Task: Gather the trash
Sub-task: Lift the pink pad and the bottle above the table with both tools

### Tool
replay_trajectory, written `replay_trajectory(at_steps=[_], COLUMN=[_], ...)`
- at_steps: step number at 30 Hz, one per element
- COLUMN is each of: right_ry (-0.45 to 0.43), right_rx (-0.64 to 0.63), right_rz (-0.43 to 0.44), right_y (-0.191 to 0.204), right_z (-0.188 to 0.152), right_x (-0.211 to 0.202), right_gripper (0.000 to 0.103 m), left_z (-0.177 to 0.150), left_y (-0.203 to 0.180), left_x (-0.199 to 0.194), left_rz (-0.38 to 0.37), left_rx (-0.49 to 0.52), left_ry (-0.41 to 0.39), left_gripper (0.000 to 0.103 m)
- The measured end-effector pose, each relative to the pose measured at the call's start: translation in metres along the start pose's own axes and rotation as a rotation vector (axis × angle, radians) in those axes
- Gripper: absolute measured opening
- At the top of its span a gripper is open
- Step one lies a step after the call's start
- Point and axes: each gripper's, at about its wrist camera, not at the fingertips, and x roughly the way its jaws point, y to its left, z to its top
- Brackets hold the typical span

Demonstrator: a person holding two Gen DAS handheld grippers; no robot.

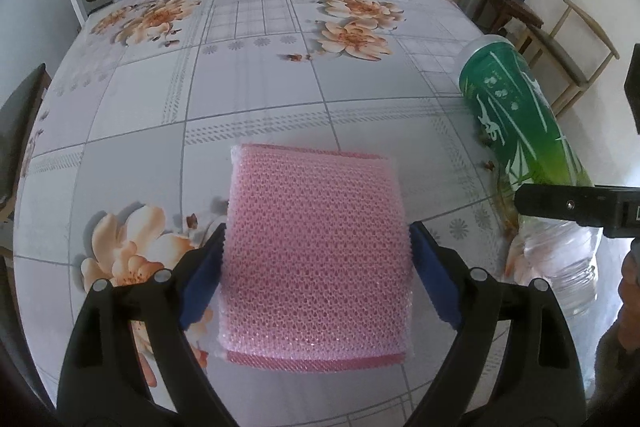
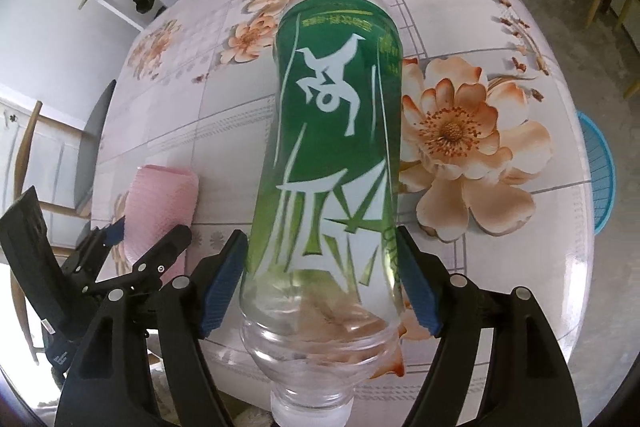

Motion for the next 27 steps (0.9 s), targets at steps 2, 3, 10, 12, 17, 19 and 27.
replay_trajectory(at_steps=[2, 3, 10, 12, 17, 19, 27], right_ry=[-0.003, -0.005, -0.016, -0.016, -0.016, -0.018, -0.031], right_rx=[-0.001, -0.002, 0.009, 0.012, 0.025, 0.026, 0.014], right_rz=[-0.006, -0.008, -0.011, -0.01, -0.006, -0.004, -0.013], right_y=[-0.0002, -0.0003, -0.0032, -0.0044, -0.0086, -0.0094, -0.0066], right_z=[0.0004, 0.0005, -0.0001, -0.0002, -0.0005, -0.001, -0.0029], right_x=[-0.0007, -0.0009, -0.0034, -0.0038, -0.0037, -0.004, -0.0068], right_gripper=[0.072, 0.072, 0.072, 0.072, 0.072, 0.07, 0.065], left_z=[-0.0004, -0.0006, -0.001, -0.001, -0.0013, -0.0015, -0.001], left_y=[-0.0013, -0.002, -0.0022, -0.0025, -0.0024, -0.0022, -0.0005], left_x=[0.0, 0.0, -0.0005, -0.0005, -0.0009, -0.0013, -0.0046], left_rz=[0.007, 0.011, 0.015, 0.017, 0.021, 0.029, 0.038], left_rx=[0.014, 0.021, 0.028, 0.029, 0.031, 0.034, 0.027], left_ry=[-0.005, -0.006, -0.01, -0.01, -0.012, -0.015, -0.025], left_gripper=[0.079, 0.079, 0.078, 0.078, 0.077, 0.077, 0.077])
